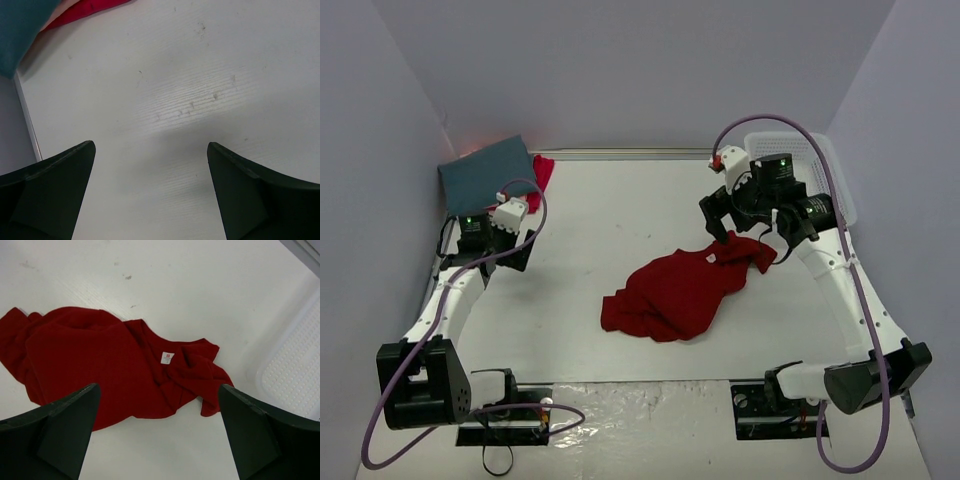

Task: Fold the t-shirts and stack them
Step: Move the tshirt to the center of the board

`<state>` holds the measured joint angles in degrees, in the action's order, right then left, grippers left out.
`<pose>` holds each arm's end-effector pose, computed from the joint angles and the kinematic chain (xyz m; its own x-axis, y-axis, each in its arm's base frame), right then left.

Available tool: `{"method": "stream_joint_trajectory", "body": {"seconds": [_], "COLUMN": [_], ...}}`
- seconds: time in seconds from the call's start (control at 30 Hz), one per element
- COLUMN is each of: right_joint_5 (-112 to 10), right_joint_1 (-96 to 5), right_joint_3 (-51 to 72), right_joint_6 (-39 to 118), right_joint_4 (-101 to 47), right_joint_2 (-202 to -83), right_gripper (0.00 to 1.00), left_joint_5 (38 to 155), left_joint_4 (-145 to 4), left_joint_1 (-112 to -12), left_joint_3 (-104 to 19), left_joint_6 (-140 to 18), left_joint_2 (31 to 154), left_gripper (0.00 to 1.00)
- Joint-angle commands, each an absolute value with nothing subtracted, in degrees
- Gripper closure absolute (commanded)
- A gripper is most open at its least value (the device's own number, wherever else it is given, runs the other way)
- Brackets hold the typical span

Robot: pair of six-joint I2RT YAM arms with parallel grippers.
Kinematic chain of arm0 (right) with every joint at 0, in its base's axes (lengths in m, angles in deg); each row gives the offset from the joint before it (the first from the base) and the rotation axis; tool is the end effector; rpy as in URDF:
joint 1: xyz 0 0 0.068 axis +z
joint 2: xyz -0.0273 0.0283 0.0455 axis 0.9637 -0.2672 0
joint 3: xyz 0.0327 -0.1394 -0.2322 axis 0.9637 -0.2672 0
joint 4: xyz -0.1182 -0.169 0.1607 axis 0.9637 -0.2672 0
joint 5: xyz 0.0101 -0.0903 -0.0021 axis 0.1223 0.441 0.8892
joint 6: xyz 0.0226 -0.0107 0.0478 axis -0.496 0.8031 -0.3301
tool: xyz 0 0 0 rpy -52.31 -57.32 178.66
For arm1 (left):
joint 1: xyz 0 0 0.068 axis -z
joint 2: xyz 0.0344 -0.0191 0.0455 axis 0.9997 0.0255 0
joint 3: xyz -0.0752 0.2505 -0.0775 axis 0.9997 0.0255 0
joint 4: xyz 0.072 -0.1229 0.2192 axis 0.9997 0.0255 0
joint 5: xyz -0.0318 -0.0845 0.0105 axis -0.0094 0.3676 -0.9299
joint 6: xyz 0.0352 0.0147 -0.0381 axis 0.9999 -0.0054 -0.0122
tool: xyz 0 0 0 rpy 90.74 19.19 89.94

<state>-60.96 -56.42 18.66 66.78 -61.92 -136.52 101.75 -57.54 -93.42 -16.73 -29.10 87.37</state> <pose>0.2633 0.0970 0.4161 -0.2161 -0.4185 -0.8821 -0.6618 0.7271 -0.1828 0.2681 0.0145 0.2553 -0.4941 0.2937 -0.8183 0.2991 0.9412 0.1571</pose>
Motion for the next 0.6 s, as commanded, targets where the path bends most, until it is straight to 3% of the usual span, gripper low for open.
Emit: {"method": "stream_joint_trajectory", "body": {"seconds": [0.0,0.27,0.47,0.57], "right_joint_5": [-60.88,-63.08,-63.17,-64.13], "right_joint_1": [-54.73,-46.39,-38.92,-34.88], "right_joint_3": [16.05,4.37,5.49,9.0], "right_joint_6": [68.85,72.19,74.04,75.18], "right_joint_4": [-63.27,-67.41,-69.69,-72.23], "right_joint_2": [-133.13,-133.92,-139.89,-144.28], "right_gripper": [0.0,0.0,0.01,0.06], "left_joint_5": [103.39,111.91,111.3,111.47], "left_joint_4": [-56.75,-52.09,-51.83,-52.0], "left_joint_1": [-93.64,-93.73,-93.81,-94.69], "left_joint_3": [-18.45,-19.95,-20.04,-19.86], "left_joint_6": [-28.76,-26.74,-26.91,-27.35], "left_joint_2": [86.85,86.76,86.76,86.5], "left_gripper": [0.06,0.06,0.06,0.06]}}
